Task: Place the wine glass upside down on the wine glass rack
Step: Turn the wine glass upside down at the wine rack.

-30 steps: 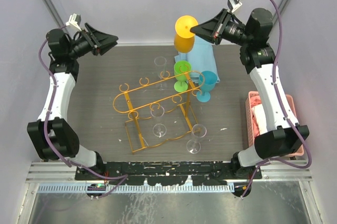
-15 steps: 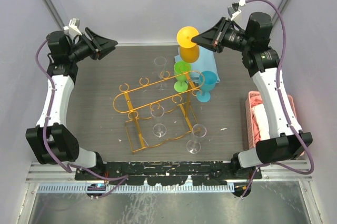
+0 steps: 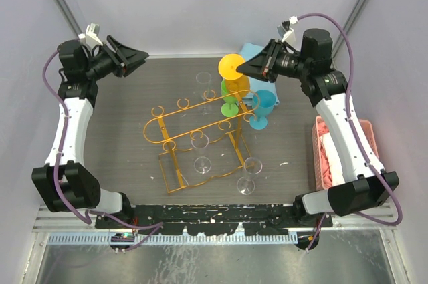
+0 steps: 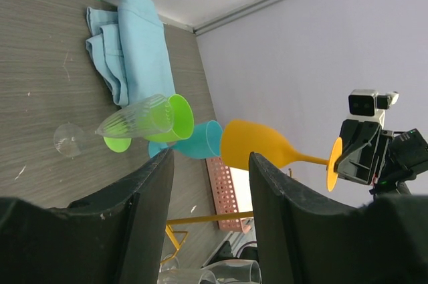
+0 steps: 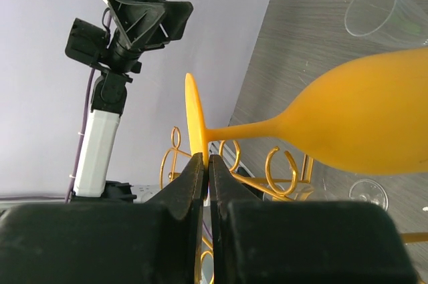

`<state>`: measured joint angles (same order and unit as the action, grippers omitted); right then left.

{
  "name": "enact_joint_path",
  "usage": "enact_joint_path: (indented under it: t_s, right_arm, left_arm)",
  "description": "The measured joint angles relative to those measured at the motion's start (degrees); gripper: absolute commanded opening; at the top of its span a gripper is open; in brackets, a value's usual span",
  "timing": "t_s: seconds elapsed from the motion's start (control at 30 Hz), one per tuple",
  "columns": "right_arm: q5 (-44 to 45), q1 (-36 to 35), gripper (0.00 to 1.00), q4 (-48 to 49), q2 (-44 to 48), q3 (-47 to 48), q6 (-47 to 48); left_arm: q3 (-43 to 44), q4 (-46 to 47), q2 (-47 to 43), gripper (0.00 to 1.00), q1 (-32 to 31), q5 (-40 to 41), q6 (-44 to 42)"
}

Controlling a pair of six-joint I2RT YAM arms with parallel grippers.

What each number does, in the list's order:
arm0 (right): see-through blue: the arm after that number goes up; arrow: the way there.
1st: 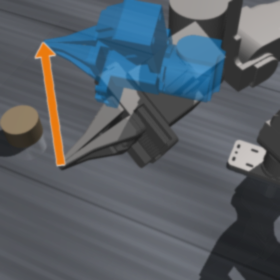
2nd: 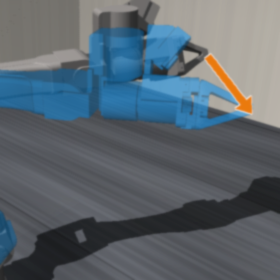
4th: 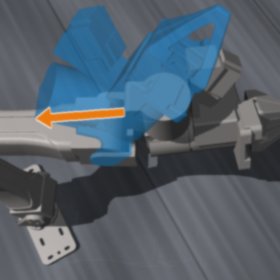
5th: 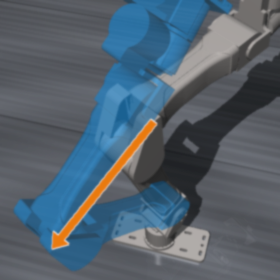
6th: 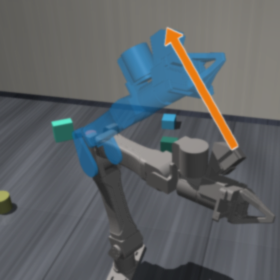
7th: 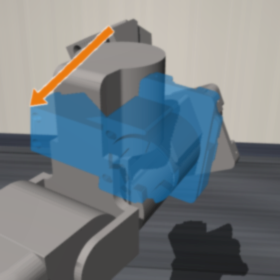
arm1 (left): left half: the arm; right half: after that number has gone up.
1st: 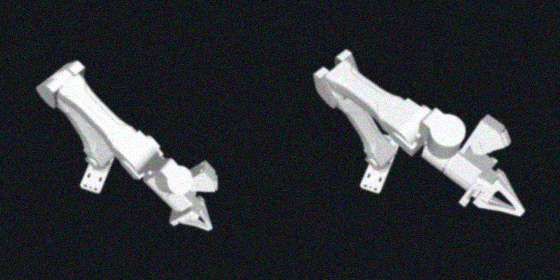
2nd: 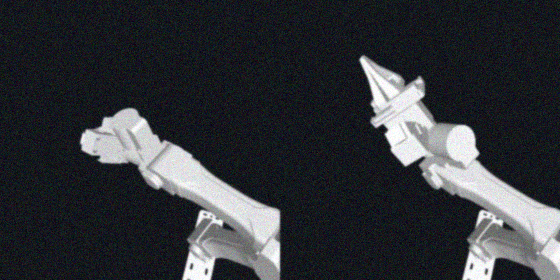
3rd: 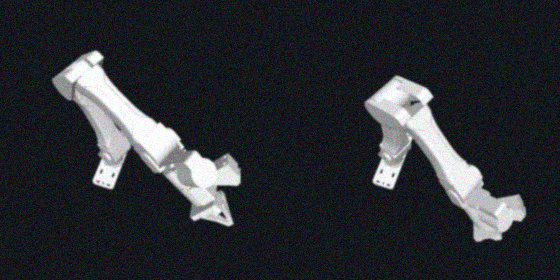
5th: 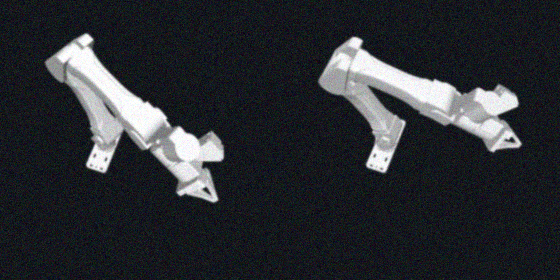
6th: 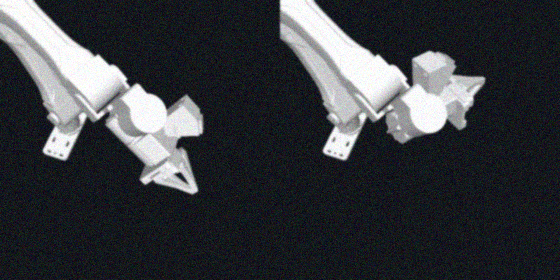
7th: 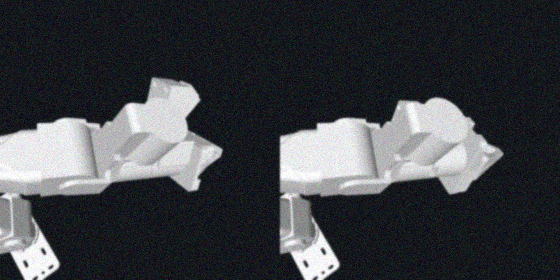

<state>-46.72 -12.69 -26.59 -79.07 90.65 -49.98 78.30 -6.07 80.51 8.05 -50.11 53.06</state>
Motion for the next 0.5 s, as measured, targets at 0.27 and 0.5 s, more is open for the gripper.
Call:
enact_joint_path:
  t_s: [0.27, 0.5]
  right_arm:
    - [0.1, 0.0, 0.01, -0.5, 1.9, -2.5, 0.2]
    - [0.2, -0.3, 0.01, -0.4, 2.8, -4.9, 0.4]
  left_arm:
    - [0.0, 0.0, -0.2, 0.5, 0.0, 0.0, 0.2]
    - [-0.1, 0.0, -0.2, 0.5, 0.0, 0.0, 0.3]
